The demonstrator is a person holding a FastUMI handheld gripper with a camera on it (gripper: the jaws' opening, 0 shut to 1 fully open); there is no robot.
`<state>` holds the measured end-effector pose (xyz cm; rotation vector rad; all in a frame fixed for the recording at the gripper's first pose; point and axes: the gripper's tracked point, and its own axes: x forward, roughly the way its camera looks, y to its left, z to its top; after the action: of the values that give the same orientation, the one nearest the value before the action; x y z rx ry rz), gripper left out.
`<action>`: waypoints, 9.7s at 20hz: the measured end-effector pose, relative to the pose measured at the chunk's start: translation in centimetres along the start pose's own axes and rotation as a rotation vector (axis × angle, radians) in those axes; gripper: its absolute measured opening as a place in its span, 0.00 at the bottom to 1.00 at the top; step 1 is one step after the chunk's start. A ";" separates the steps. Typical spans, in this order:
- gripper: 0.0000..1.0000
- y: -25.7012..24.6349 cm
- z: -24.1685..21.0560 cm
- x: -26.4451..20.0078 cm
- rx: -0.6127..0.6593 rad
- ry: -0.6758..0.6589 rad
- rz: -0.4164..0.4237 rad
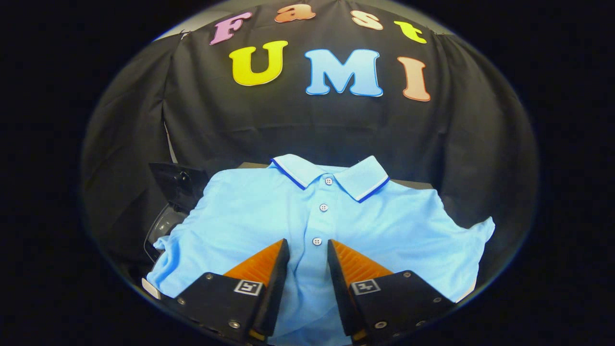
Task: Put the clothes into the washing machine and then close the washing machine lid.
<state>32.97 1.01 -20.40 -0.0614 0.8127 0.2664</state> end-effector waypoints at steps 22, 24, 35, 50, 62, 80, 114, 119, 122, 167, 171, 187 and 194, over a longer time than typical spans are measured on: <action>0.00 4.1 7.4 -5.0 0.237 -0.277 0.160; 0.00 5.4 8.4 -6.2 0.264 -0.308 0.173; 0.00 15.0 12.4 -9.7 0.277 -0.412 0.283; 0.00 29.7 12.1 -8.2 0.262 -0.370 0.421; 0.00 37.9 7.9 -2.7 0.218 -0.292 0.395; 0.00 44.0 -2.6 9.6 0.167 -0.131 0.248; 0.95 44.9 5.8 7.0 0.016 -0.505 0.034; 0.95 44.7 10.3 8.0 0.046 -0.553 0.011; 0.95 44.3 12.5 9.8 0.058 -0.547 -0.019; 0.96 44.0 9.8 13.0 0.082 -0.528 -0.161; 0.96 44.4 8.0 12.0 0.083 -0.518 -0.166; 0.95 45.5 -3.2 13.1 0.084 -0.323 -0.113; 0.95 45.6 -0.7 8.1 0.049 -0.374 -0.064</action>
<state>25.99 46.60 -24.61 0.0087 0.4447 0.1896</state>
